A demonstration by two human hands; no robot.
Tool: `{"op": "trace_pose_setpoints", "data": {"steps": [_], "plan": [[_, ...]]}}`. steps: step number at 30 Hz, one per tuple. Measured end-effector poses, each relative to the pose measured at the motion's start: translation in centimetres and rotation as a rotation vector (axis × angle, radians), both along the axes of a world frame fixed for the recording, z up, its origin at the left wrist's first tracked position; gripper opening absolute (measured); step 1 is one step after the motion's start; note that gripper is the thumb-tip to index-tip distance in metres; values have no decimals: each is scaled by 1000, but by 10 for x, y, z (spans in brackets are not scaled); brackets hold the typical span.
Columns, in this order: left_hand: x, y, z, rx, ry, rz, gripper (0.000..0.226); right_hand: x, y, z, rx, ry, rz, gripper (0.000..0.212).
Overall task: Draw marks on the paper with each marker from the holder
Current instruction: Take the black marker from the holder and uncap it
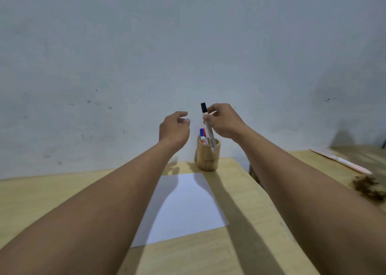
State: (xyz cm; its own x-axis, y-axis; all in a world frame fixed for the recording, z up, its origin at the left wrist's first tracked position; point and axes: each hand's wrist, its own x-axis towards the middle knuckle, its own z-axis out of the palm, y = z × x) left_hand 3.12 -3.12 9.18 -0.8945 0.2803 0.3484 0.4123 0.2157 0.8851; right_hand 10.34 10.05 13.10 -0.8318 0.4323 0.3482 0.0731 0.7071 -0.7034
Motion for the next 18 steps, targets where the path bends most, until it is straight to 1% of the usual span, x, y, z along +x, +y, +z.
{"op": "trace_pose_setpoints", "data": {"steps": [3, 6, 8, 11, 14, 16, 18], "plan": [[6, -18, 17, 125, -8, -51, 25, 8, -18, 3, 58, -74, 99, 20], [8, -35, 28, 140, 14, -87, 17, 13, -33, 7, 88, -105, 161, 24], [7, -47, 32, 142, 2, -103, 14, 16, -42, 10, 53, -92, 195, 23], [3, -64, 35, 167, -34, -91, 12, 21, -54, 13, -73, -111, 248, 23], [-5, -79, 38, 247, -93, -52, 11, 24, -64, 14, -189, -247, 262, 28], [-9, -90, 38, 314, -150, -26, 11, 27, -68, 15, -362, -287, 330, 23], [-12, -101, 38, 378, -211, -6, 11, 30, -69, 14, -580, -262, 442, 17]]}}
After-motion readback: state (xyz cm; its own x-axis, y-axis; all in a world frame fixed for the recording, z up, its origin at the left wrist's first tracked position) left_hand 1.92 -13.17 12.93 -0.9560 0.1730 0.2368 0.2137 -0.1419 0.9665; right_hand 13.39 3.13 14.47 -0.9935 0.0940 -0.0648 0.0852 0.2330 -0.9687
